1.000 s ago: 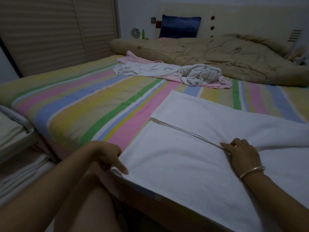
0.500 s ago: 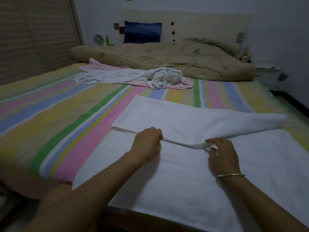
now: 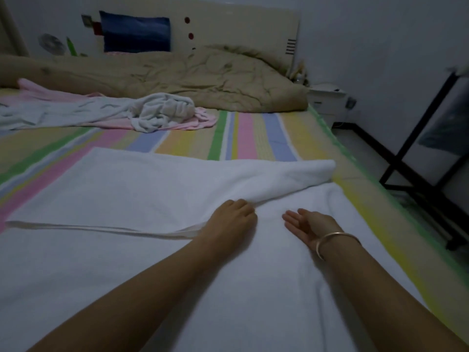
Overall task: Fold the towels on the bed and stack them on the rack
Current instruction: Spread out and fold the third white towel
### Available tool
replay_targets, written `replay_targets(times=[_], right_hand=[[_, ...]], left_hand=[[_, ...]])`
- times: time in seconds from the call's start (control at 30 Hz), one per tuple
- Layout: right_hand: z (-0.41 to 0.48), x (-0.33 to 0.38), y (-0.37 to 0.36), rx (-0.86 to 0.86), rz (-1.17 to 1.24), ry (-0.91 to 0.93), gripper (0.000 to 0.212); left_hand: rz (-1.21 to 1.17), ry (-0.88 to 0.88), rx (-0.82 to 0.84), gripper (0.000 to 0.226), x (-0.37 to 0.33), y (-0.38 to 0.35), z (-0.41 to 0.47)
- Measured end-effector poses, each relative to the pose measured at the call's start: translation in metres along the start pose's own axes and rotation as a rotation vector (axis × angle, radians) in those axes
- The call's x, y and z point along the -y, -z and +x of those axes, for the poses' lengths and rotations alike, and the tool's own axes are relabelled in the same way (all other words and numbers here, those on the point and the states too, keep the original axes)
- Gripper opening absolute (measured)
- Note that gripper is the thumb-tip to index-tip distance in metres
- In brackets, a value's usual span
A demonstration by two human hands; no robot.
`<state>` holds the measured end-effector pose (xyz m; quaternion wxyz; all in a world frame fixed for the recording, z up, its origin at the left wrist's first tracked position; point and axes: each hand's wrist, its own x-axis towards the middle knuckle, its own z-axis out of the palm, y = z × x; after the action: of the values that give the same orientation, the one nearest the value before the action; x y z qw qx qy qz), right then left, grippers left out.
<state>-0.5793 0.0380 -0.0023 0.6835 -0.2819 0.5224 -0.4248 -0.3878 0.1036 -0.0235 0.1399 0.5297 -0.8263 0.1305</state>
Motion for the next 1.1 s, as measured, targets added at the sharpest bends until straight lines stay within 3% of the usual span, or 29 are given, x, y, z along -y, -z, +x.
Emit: replay_targets(times=[0.2, 0.4, 0.5, 0.6, 0.67, 0.8, 0.9, 1.0, 1.1], right_hand=[[0.036, 0.012, -0.007, 0.121, 0.148, -0.01, 0.043], [0.062, 0.012, -0.035, 0.185, 0.105, -0.057, 0.04], [0.066, 0.013, -0.038, 0.202, 0.102, -0.089, 0.044], [0.071, 0.013, -0.034, 0.206, 0.107, -0.132, 0.074], [0.073, 0.012, -0.033, 0.204, 0.119, -0.132, 0.078], [0.076, 0.008, -0.031, 0.186, 0.185, -0.102, 0.044], [0.071, 0.008, -0.034, 0.211, 0.262, -0.082, 0.031], [0.07, 0.008, -0.034, 0.197, 0.395, -0.051, 0.031], [0.067, 0.015, -0.017, 0.145, 0.311, 0.043, 0.039]], left_hand=[[0.168, 0.226, -0.018, 0.031, -0.002, -0.023, 0.018], [0.342, 0.414, -0.018, 0.027, -0.001, -0.023, 0.037], [0.445, 0.377, 0.031, 0.031, 0.002, -0.027, 0.04], [0.533, 0.246, 0.056, 0.024, 0.011, -0.024, 0.04], [0.428, 0.239, 0.058, 0.01, 0.014, -0.011, 0.041], [-0.188, 0.494, 0.015, 0.009, 0.0, 0.01, 0.037], [-0.558, 0.549, -0.023, 0.006, -0.015, 0.027, 0.025], [-0.675, 0.599, -0.047, 0.017, -0.019, 0.027, 0.009], [-0.65, 0.633, 0.015, 0.017, -0.027, 0.024, -0.005]])
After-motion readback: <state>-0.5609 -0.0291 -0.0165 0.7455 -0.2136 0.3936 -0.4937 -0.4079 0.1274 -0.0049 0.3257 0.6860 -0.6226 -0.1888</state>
